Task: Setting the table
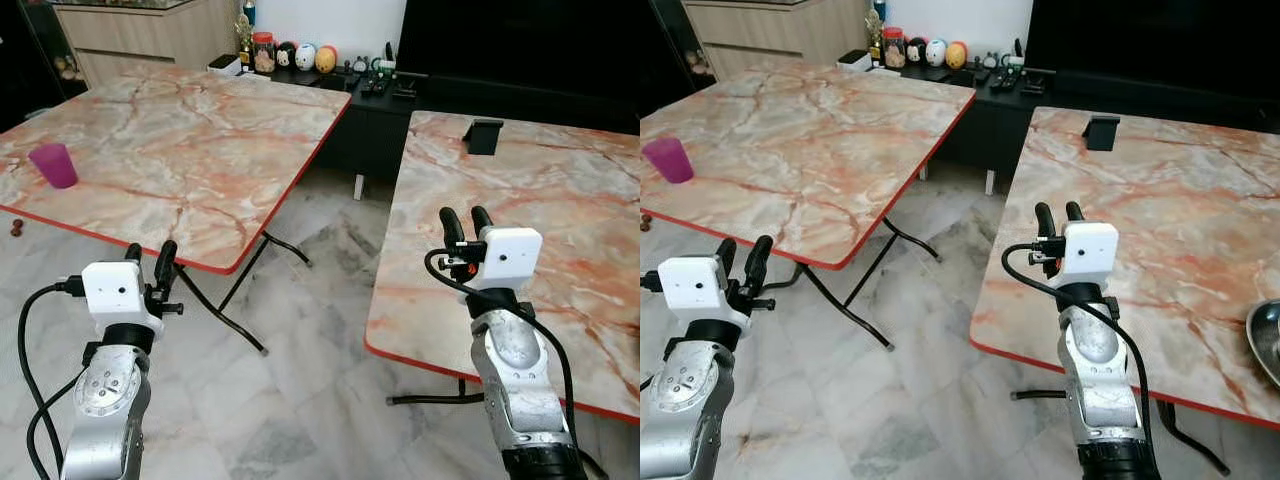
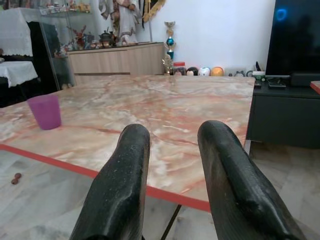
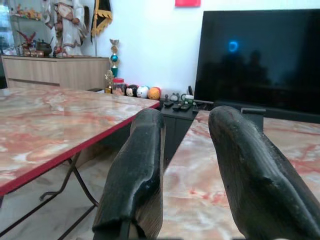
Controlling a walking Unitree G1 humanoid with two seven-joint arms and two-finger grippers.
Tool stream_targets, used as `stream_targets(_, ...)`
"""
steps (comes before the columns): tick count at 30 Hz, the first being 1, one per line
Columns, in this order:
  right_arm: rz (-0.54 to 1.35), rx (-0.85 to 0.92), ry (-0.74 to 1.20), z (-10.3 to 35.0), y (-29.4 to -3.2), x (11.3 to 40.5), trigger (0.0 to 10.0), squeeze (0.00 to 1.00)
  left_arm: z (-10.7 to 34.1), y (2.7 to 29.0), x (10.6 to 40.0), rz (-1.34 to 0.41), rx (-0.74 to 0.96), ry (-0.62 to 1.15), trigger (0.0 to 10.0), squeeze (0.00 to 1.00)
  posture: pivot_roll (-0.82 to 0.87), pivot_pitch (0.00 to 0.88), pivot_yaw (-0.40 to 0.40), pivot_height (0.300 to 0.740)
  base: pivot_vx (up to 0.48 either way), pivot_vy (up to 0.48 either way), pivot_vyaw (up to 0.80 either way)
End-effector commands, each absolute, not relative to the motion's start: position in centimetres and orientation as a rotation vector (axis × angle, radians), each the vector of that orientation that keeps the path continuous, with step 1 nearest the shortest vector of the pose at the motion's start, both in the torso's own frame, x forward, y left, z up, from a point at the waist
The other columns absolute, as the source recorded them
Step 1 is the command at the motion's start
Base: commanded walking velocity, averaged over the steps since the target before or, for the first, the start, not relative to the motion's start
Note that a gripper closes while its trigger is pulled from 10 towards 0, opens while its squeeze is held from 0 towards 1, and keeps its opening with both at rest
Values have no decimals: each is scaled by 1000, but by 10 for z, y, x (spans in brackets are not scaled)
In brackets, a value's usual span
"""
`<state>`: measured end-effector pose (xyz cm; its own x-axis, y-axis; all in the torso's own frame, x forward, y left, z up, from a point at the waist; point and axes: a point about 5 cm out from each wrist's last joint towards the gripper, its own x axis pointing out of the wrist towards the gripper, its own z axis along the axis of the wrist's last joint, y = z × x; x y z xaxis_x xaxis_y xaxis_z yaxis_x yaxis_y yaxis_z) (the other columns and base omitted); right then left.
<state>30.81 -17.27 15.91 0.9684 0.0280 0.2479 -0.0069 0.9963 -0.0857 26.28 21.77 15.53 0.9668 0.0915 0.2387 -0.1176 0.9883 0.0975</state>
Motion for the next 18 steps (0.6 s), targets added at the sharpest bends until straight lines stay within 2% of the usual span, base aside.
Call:
stream_targets(1,15,-72,-266,162,-172,310,10000,0,160,219,263,109,112,-245,10000,0,-32,0,17,740,0,289,0)
stream_targets(18,12,-63,-266,162,-169,313,10000,0,161,219,265,104,109,-246,10000,0,-34,0,24,740,0,287,0)
